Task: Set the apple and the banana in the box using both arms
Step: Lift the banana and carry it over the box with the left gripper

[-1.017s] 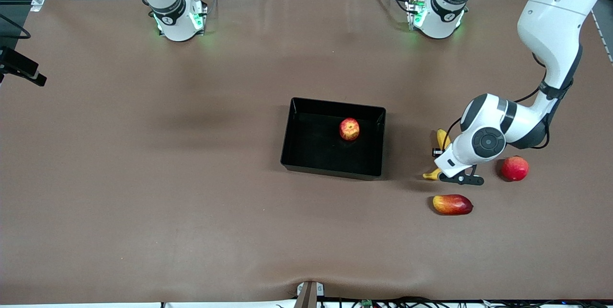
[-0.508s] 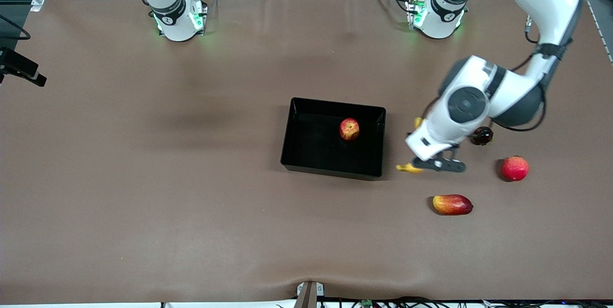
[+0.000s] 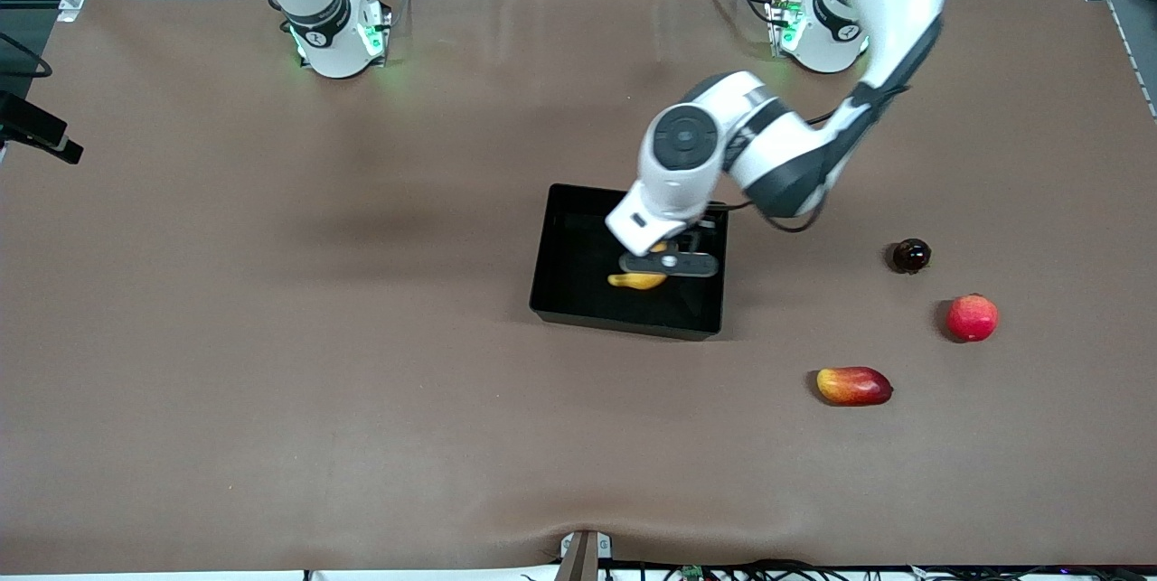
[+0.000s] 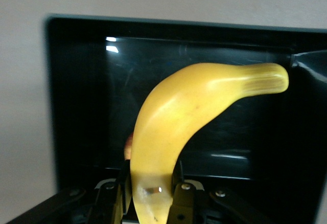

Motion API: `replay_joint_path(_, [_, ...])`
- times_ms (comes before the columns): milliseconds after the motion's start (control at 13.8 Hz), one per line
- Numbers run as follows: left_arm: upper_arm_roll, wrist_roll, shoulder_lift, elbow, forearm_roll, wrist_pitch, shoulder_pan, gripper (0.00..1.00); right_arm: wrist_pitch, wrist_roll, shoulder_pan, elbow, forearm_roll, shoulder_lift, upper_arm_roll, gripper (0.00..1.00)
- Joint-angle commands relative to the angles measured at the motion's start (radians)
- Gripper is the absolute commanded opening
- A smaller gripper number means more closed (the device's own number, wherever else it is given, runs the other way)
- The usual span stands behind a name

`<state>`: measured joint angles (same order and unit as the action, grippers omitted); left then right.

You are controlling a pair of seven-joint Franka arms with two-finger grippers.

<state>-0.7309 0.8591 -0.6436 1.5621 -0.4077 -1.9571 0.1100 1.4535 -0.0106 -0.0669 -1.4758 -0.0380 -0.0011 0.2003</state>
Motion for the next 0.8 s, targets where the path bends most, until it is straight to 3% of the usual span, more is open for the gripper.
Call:
replay_joint_path(0, [0.072,0.029,-0.091,-0.111,0.000,0.004,0.107,0.00,-0.002,-0.009,0.013,0.002,-0.011,0.003,-0.004,1.00])
replay_joint_path(218, [0.175,0.037,-0.126,-0.120,0.009,-0.045,0.216,0.00,-0.004,-0.009,0.021,0.002,-0.013,0.003,-0.004,1.00])
replay_joint_path(508, [0.208,0.043,-0.203,-0.122,0.003,-0.135,0.252,0.00,-0.004,-0.008,0.029,0.002,-0.013,0.004,-0.004,1.00])
replay_joint_path(581, [0.225,0.043,-0.211,-0.122,0.003,-0.146,0.266,0.10,-0.002,-0.008,0.029,0.002,-0.013,0.004,-0.004,1.00])
replay_joint_path(726, [0.264,0.043,-0.222,-0.122,0.004,-0.158,0.296,0.53,-0.004,-0.009,0.032,0.002,-0.013,0.004,-0.004,1.00])
